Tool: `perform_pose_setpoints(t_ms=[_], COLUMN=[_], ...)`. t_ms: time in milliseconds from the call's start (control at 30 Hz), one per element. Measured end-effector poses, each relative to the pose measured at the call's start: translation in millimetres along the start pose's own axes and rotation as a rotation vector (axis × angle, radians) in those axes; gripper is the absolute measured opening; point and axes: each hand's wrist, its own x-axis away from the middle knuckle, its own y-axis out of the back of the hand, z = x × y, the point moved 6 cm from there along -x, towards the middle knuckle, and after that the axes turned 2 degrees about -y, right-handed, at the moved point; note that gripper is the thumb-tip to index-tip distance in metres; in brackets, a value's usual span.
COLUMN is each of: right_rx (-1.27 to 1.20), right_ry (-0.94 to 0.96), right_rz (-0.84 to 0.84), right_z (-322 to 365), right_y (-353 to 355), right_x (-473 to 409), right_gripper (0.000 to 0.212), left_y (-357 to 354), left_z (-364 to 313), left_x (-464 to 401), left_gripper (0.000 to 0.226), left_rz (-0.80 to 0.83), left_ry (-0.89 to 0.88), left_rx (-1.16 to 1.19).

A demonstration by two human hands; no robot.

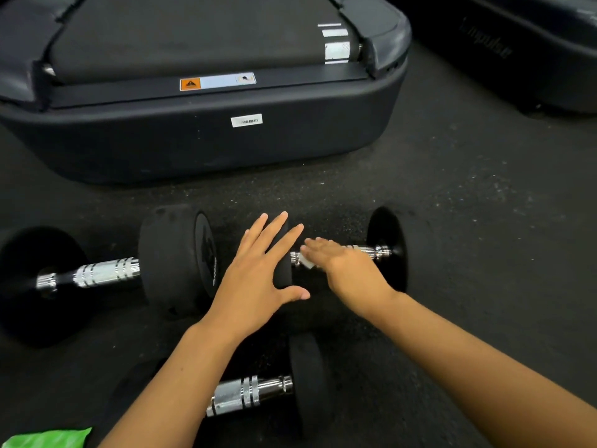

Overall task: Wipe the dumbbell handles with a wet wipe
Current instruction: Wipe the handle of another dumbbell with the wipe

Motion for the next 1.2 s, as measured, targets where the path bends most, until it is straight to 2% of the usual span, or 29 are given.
perform_pose_setpoints(t_ms=[67,167,233,300,333,400,567,633,733,800,900,967,1100,1200], right_rx=[0.043,0.025,0.030,0.066,0.043,-0.013,-0.110,-0.122,-0.127,-0.113,-0.041,-0.055,-0.130,-0.074], right_ry=[0.082,-0.063,-0.201,-0.213,-0.203,-0.195,-0.332,-0.300,-0.203,-0.266,-0.409,-0.359,-0.150,-0.166], right_rz=[-0.055,-0.044,0.029,0.055,0.046,0.008,-0.065,-0.059,-0.092,-0.090,-0.003,0.019,-0.075,-0.143], right_z=[-2.1,-18.2,-20.9,-9.8,-5.3,-5.2,-29.8,-23.6,-17.3,-28.2,-40.9,-32.0,-19.7,-26.7], right_y=[0.2,9.0,11.0,11.3,10.9,12.2,16.4,10.7,13.5,21.3,20.3,12.6,13.3,18.8], right_x=[12.1,9.1,-7.2,-16.6,-15.1,-3.5,-7.0,-12.3,2.7,7.7,-14.8,-23.6,7.1,13.0], right_gripper=[0.051,0.055,0.040,0.023,0.021,0.028,0.021,0.025,0.018,0.018,0.025,0.026,0.021,0.023], left_y=[0.7,1.3,1.4,0.6,0.4,0.4,-0.7,-0.9,-1.0,-0.8,-0.8,-0.7,-0.8,-1.8], left_z=[-0.6,-2.8,-2.1,-1.0,-0.4,-0.7,-1.5,-0.6,0.2,-0.4,-0.3,0.3,-0.4,-0.8], left_x=[0.2,1.0,0.7,0.1,0.0,0.8,3.1,1.7,1.2,2.4,2.9,2.0,2.7,4.4], left_gripper=[0.095,0.095,0.095,0.096,0.096,0.096,0.095,0.096,0.096,0.096,0.095,0.095,0.095,0.095], left_rz=[0.018,0.025,0.016,0.011,0.011,0.009,-0.018,-0.024,-0.019,-0.023,-0.034,-0.032,-0.021,-0.014], left_ry=[0.006,0.007,0.012,0.014,0.014,0.011,-0.008,-0.009,-0.012,-0.016,-0.012,-0.009,-0.004,-0.002], left_rx=[-0.006,-0.009,0.000,0.002,0.001,-0.009,0.001,-0.004,-0.003,0.008,0.014,0.010,0.018,0.009])
